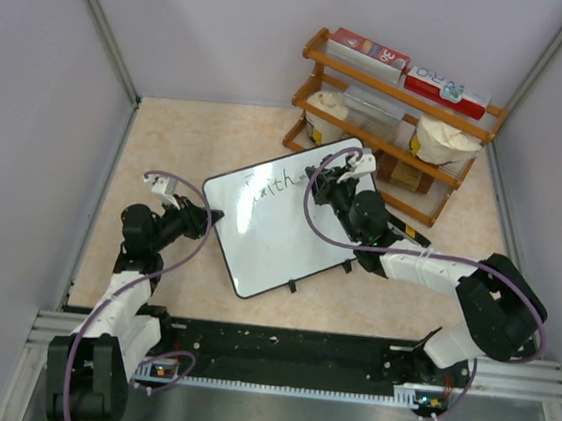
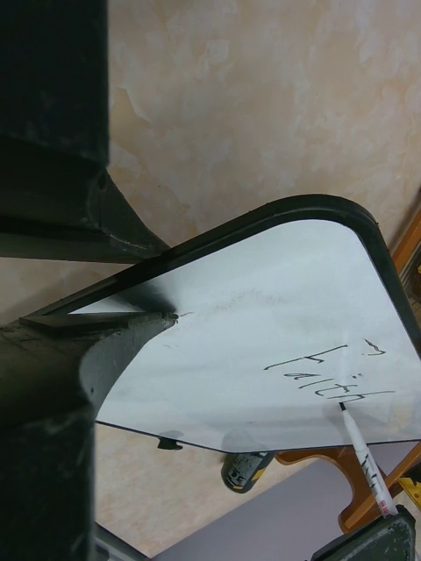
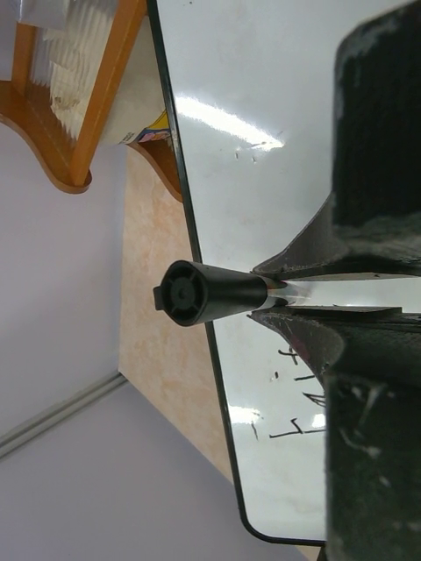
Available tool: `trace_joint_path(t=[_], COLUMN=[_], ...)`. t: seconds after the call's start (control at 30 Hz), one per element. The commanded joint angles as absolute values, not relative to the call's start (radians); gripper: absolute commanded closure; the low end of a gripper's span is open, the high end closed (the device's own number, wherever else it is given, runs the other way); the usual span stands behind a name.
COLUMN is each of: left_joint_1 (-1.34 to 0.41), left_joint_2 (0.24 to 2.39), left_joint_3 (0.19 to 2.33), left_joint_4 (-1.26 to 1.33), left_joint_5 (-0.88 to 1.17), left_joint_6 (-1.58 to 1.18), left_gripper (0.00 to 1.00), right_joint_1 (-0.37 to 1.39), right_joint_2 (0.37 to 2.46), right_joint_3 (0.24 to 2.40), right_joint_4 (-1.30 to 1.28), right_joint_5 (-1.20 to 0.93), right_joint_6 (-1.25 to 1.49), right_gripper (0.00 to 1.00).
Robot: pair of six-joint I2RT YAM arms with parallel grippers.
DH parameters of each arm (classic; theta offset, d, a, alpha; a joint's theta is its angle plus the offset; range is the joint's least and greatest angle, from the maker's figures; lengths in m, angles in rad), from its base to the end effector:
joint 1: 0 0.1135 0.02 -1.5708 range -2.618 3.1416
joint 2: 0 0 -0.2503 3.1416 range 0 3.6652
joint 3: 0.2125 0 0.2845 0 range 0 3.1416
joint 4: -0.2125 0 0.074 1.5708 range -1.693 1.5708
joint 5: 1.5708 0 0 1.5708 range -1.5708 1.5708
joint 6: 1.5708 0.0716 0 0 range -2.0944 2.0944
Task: Write a sentence on the whiteboard
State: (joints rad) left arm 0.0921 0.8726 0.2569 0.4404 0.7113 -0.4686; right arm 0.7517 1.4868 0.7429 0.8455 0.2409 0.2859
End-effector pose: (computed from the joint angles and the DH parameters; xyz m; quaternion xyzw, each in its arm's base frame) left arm 0.2503 -0.0238 0.1712 0.0162 0.7522 -0.3748 0.5417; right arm 0.2944 0.2518 0.2333 -0.0668 0.6680 0.2954 0.6797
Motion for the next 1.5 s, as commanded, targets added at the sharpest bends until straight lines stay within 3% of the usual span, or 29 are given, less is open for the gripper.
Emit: trace_joint_path(t=[0.0,0.23,0.73,1.47], left_joint_1=[0.094,0.094,0.094,0.094], left_joint_2=[0.870,0.870,0.877,0.871], left_joint_3=[0.244,0.244,0.244,0.247], left_joint_4=[0.471,0.469,0.480,0.471], left_joint_5=[0.675,0.672,0.684,0.684], left_joint_6=[-0.362,-0.360,-0.362,-0.359], left_gripper=[1.00,1.00,1.00,1.00], right_joint_1=[0.739,0.739,0.692,0.597], right_joint_2=[1.471,1.431,1.089,1.127], right_joint_3=[0.710,0.706,0.597,0.661], right_joint_4=[0.798,0.805,0.755,0.664], right_joint_5=[0.245,0.226,0.149,0.069], right_joint_6=[0.282,0.281,0.373,0.407], right_gripper=[1.00,1.00,1.00,1.00])
